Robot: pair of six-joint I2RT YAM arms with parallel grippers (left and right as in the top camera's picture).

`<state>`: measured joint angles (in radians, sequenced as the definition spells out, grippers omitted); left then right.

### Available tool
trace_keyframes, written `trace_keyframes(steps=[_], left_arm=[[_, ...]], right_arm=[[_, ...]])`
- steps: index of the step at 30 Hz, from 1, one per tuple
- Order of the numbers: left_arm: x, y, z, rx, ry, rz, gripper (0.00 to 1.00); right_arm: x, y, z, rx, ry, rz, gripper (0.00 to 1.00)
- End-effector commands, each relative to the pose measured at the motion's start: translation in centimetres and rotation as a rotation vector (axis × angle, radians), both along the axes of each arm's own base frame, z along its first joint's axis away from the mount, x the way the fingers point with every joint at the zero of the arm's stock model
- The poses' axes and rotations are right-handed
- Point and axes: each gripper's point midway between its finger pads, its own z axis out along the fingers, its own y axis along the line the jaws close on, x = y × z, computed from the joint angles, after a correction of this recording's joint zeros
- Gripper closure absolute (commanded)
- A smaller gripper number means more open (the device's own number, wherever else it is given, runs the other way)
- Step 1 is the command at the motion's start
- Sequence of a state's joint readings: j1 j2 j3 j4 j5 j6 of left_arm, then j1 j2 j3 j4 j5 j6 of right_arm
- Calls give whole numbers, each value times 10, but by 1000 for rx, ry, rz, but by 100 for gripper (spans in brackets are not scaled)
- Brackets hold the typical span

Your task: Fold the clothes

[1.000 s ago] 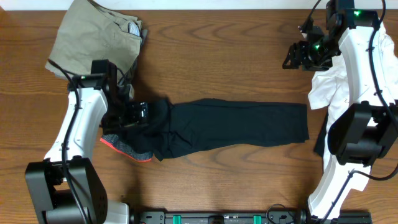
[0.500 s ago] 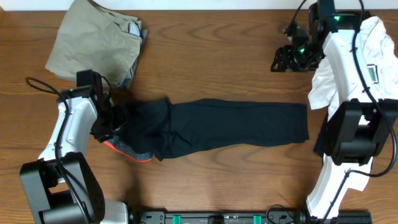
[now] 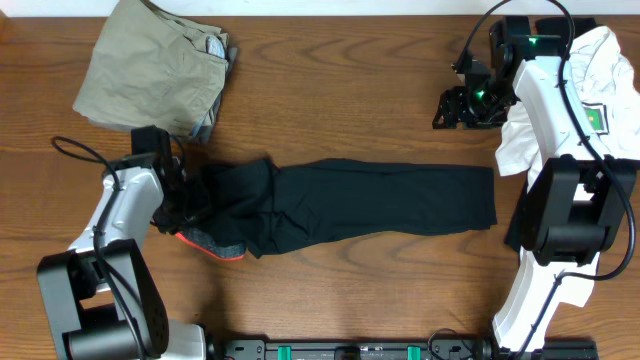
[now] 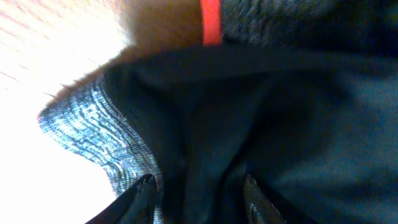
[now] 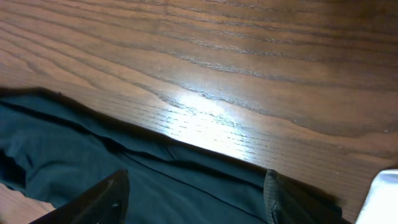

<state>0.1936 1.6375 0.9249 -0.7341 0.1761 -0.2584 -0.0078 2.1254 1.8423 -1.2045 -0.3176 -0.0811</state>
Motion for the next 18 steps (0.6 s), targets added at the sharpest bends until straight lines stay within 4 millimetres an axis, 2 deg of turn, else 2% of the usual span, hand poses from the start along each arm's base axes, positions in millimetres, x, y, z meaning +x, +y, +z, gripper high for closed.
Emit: trace_keyframes(steps=[1, 2, 4, 6, 9, 13, 18], left_arm=[[-12, -1, -15, 0, 43, 4, 53], [-12, -1, -16, 0, 40, 4, 57], [-9, 0, -17, 3, 28, 7, 80], [-5, 1, -17, 5, 10, 9, 94], [0, 2, -16, 8, -11, 12, 94], [10, 3, -10, 13, -41, 11, 94], [21, 7, -3, 26, -77, 11, 94]], right_arm=[[-5, 6, 0, 11, 10, 20, 34], [-6, 6, 0, 11, 17, 20, 35], [-9, 6, 0, 11, 29, 20, 37], [-13, 6, 0, 11, 44, 19, 39], [-18, 5, 0, 11, 66, 15, 46], [-20, -3, -4, -38, 85, -18, 48], [-27, -19, -19, -133, 114, -38, 51]])
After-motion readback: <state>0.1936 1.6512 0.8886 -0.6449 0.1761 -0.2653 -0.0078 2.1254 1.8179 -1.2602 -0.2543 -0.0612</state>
